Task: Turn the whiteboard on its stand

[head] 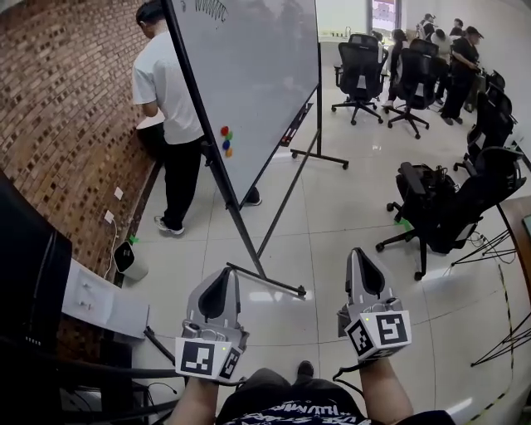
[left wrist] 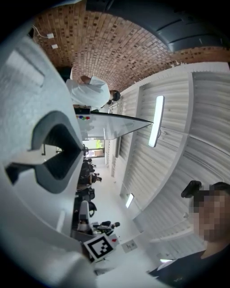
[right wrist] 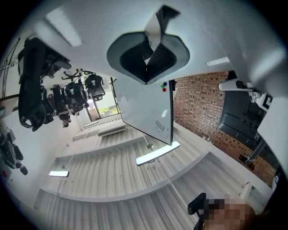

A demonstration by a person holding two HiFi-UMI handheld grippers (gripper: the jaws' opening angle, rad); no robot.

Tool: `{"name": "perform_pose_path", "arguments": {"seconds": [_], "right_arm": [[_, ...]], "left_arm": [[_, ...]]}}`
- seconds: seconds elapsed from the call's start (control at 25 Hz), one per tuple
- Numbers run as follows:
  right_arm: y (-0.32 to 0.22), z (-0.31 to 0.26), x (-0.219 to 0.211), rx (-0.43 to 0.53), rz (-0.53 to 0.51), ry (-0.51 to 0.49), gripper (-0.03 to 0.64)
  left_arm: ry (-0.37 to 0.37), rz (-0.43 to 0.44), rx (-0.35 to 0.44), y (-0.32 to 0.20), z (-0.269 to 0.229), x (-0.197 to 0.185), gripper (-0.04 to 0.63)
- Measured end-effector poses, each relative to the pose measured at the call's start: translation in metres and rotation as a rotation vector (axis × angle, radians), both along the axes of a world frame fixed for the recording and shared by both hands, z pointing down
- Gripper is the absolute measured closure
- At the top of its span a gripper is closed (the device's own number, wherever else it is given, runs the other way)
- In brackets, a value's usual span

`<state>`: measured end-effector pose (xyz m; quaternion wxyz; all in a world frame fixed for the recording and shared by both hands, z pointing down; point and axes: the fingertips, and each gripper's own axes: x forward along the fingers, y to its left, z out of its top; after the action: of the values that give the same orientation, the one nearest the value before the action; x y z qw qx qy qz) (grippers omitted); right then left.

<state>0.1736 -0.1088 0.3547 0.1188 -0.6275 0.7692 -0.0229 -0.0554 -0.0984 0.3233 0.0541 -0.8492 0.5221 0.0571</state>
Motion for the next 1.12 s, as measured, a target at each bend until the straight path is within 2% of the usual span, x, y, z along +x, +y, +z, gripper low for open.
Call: {"name": "perform_pose_path", "arguments": {"seconds": [0.16, 0.44, 0.8, 1.12], "right_arm": [[-0.01, 0.004, 0.004, -0.008, -0.004, 0.007, 0.609], [-0.032, -0.005, 0.008, -0.002, 0.071, 0.026, 0.609], [-0.073, -0.027, -0.023, 0.049, 0.086, 0.066, 0.609], [-0.098, -0.026, -0.056, 0.058, 0.088, 0.1, 0.609]], "left_arm": [[-0.013, 0.001, 0.022, -0.022, -0.004, 0.003, 0.592], [0.008, 0.025, 0.037, -0.075, -0.01, -0.009, 0.592], [0.032, 0.055, 0.084, -0.134, -0.029, -0.027, 0.592], [0.044, 0.07, 0.073, -0.163, -0.021, -0.047, 0.592]]}}
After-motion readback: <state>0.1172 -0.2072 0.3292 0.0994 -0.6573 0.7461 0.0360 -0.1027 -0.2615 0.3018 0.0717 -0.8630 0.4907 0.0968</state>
